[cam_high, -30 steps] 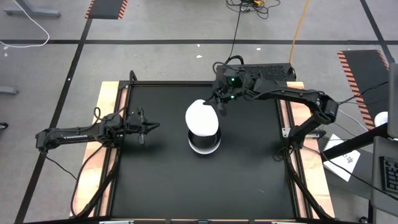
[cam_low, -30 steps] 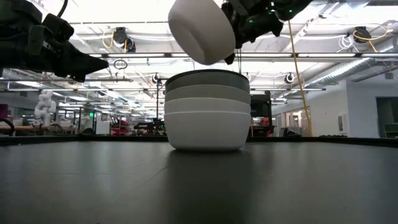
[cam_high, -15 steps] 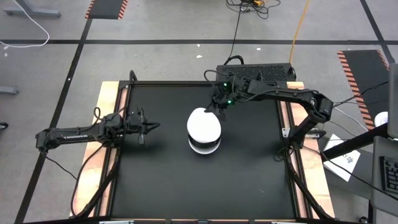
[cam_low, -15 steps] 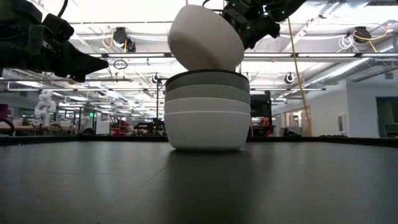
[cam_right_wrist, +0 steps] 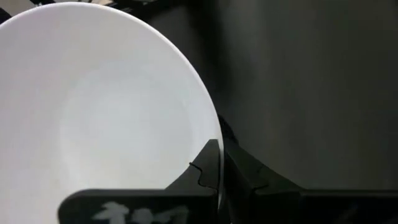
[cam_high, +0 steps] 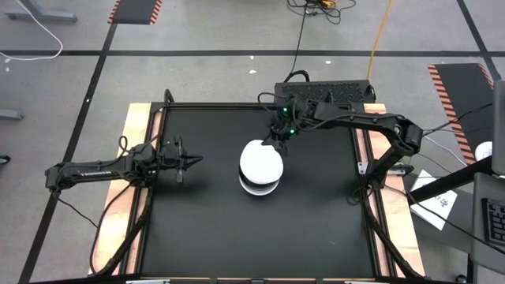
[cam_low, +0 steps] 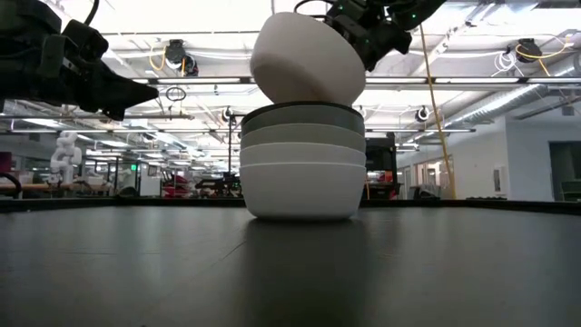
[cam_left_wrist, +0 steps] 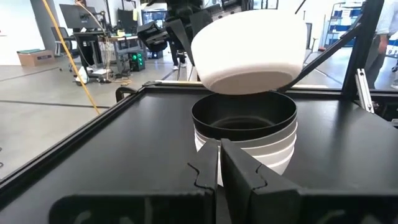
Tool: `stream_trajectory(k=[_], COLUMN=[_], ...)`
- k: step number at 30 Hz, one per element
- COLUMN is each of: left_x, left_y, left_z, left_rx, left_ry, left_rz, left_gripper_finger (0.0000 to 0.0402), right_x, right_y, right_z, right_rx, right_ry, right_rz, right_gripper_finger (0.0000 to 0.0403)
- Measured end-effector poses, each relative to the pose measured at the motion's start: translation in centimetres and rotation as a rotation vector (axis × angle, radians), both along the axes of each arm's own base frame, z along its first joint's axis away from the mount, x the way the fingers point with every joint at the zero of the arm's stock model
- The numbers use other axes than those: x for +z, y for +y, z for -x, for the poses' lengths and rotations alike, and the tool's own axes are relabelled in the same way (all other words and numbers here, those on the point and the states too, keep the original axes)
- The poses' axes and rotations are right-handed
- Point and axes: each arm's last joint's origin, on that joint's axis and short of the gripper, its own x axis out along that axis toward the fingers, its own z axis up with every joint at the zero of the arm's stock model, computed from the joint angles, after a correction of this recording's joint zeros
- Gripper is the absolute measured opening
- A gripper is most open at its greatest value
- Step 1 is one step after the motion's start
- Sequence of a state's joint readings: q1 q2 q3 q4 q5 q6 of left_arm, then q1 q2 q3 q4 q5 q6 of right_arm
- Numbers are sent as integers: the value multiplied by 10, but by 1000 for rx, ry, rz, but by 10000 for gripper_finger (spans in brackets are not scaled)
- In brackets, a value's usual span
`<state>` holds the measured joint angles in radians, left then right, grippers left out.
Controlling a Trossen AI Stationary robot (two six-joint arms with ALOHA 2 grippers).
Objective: Nest bowls inside each other
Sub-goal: Stack the white bowl on top of the black bowl
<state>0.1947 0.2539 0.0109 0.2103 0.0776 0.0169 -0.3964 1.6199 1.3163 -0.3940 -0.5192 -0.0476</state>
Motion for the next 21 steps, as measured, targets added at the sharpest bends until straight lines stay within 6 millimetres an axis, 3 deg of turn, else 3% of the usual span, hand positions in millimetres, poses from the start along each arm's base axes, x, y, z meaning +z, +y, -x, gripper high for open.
stream_trajectory(k=[21], left_x=[0], left_y=[0], left_z=[0], left_rx=[-2], left_ry=[0], left_rz=[9], left_gripper_finger=[21], right_x=[-14], right_y=[9], right_z=[11], right_rx=[-60], right_ry=[237], right_rz=[111], right_gripper_finger=[0])
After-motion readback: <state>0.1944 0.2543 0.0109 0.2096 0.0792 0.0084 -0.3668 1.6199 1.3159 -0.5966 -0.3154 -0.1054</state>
